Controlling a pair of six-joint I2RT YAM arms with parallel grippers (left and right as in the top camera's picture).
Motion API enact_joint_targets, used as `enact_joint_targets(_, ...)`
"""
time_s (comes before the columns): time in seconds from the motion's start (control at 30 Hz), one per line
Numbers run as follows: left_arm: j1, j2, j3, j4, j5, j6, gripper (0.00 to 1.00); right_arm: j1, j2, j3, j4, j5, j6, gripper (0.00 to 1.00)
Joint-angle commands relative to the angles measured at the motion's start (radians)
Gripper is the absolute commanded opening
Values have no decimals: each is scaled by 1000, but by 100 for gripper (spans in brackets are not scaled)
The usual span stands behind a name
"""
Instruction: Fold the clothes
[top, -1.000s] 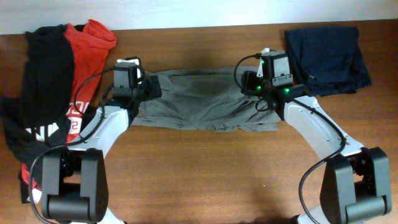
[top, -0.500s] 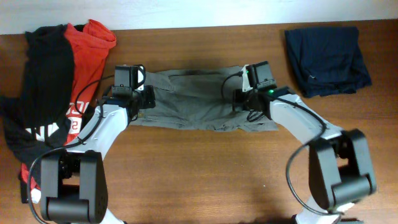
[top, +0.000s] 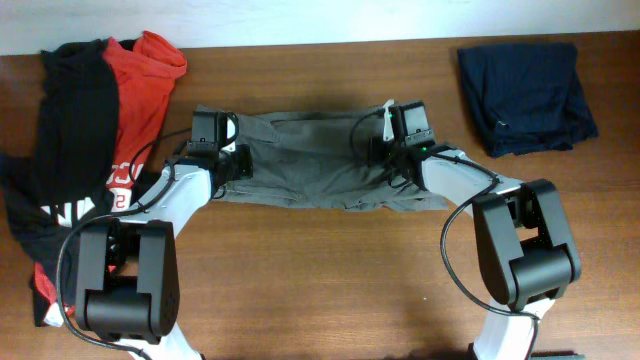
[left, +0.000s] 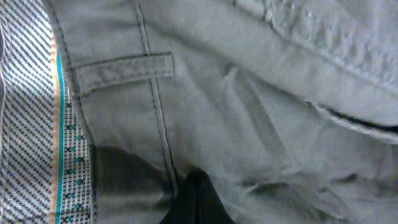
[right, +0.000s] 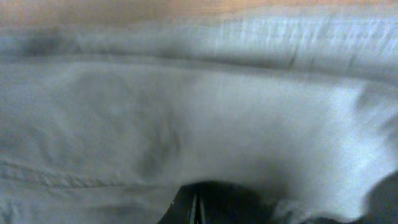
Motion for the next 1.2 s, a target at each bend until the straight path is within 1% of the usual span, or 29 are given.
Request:
enact_joint_targets(0.0, -5, 7, 3, 8, 11, 9, 1, -36, 8, 8, 90, 25, -6, 4)
enact_joint_targets(0.2, -5, 7, 3, 7, 11, 9, 1, -64, 11, 9, 184, 77, 24, 4)
enact_joint_targets(0.47, 1, 7, 5, 29, 11, 9, 1, -72, -1, 9, 155, 35, 23, 4)
enact_joint_targets(0.5, 5, 7, 6, 29, 11, 9, 1, -75, -13, 9, 147, 12, 23, 5)
enact_joint_targets(0.57, 16, 7, 14, 19, 13, 9, 1, -82, -43, 11, 120, -24, 23, 12)
enact_joint_targets(0.6, 22, 7, 21, 7, 18, 9, 1, -84, -53, 16, 103, -35, 23, 13)
enact_joint_targets(0.73, 58, 7, 92, -101, 68, 9, 1, -95, -106, 72, -77, -46, 5, 19)
enact_joint_targets(0.77, 67, 7, 115, -136, 81, 9, 1, -95, -116, 83, -112, -50, -8, 23)
enact_joint_targets(0.8, 78, 7, 147, -179, 92, 9, 1, -95, -130, 98, -155, -53, -14, 36)
enact_joint_targets(0.87, 92, 7, 204, -257, 102, 10, 1, -95, -156, 134, -240, -54, -14, 57)
enact_joint_targets(0.93, 104, 7, 272, -341, 101, 10, 1, -95, -177, 173, -327, -64, -14, 67)
enact_joint_targets(1.0, 115, 7, 323, -405, 102, 16, 1, -95, -182, 209, -410, -64, -14, 72)
enact_joint_targets(1.07, 126, 7, 353, -449, 101, 41, 2, -99, -182, 220, -450, -63, -14, 73)
enact_joint_targets(1.1, 134, 7, 358, -459, 101, 55, 4, -103, -177, 220, -460, -63, -14, 66)
enact_joint_targets(1.13, 141, 7, 357, -462, 101, 59, 6, -107, -167, 220, -462, -60, -14, 53)
enact_joint_targets(1.17, 149, 8, 357, -463, 101, 62, 6, -111, -161, 220, -462, -60, -15, 43)
